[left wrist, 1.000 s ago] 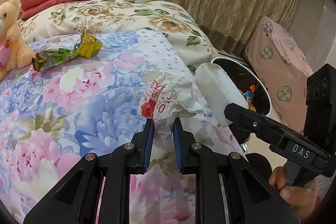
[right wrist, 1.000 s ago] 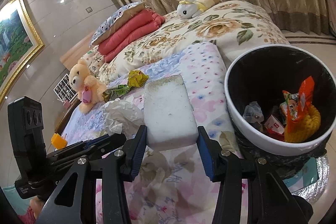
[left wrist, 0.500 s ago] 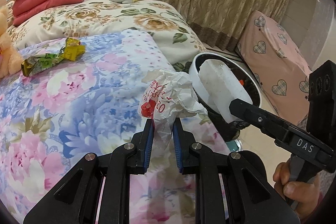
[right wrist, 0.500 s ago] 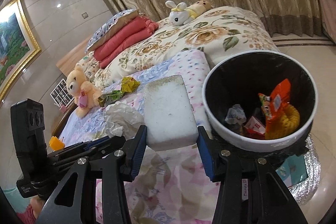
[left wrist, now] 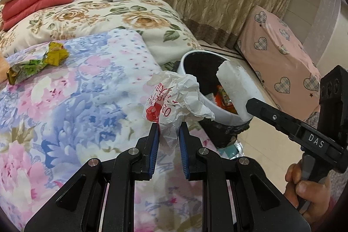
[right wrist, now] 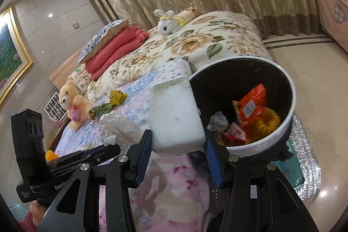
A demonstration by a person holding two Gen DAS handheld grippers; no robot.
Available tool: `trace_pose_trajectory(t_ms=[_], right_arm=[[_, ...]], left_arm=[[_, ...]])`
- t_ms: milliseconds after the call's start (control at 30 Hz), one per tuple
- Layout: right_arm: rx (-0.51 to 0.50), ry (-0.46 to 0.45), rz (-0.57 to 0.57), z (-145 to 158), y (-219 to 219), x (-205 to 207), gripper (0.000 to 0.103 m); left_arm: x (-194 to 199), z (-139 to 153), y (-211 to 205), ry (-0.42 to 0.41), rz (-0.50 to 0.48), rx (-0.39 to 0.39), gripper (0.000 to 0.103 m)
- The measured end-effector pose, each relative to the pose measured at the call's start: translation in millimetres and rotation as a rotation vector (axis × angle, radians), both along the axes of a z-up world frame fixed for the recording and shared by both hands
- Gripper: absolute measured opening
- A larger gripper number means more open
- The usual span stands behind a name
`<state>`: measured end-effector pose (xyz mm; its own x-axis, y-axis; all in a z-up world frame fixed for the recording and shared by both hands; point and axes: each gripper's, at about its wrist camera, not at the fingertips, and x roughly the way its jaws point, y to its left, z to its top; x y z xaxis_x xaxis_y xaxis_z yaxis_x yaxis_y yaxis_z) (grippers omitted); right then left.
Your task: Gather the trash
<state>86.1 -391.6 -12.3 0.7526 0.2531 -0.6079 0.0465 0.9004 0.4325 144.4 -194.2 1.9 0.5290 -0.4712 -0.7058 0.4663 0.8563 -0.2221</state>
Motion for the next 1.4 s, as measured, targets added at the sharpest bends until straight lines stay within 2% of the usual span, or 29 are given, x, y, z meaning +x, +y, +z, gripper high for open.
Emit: trace_pose_trajectory(t_ms=[700, 1400], right_arm=[[-0.002, 0.019, -0.085, -4, -41, 0, 0.048], [-0.025, 0.038, -0.121, -3, -66, 16, 0.048]], left_arm=[[11, 8, -46, -0.011, -0.072, -0.001, 0.017], [30, 9, -80, -0.012, -0.102, 0.018, 0.017]])
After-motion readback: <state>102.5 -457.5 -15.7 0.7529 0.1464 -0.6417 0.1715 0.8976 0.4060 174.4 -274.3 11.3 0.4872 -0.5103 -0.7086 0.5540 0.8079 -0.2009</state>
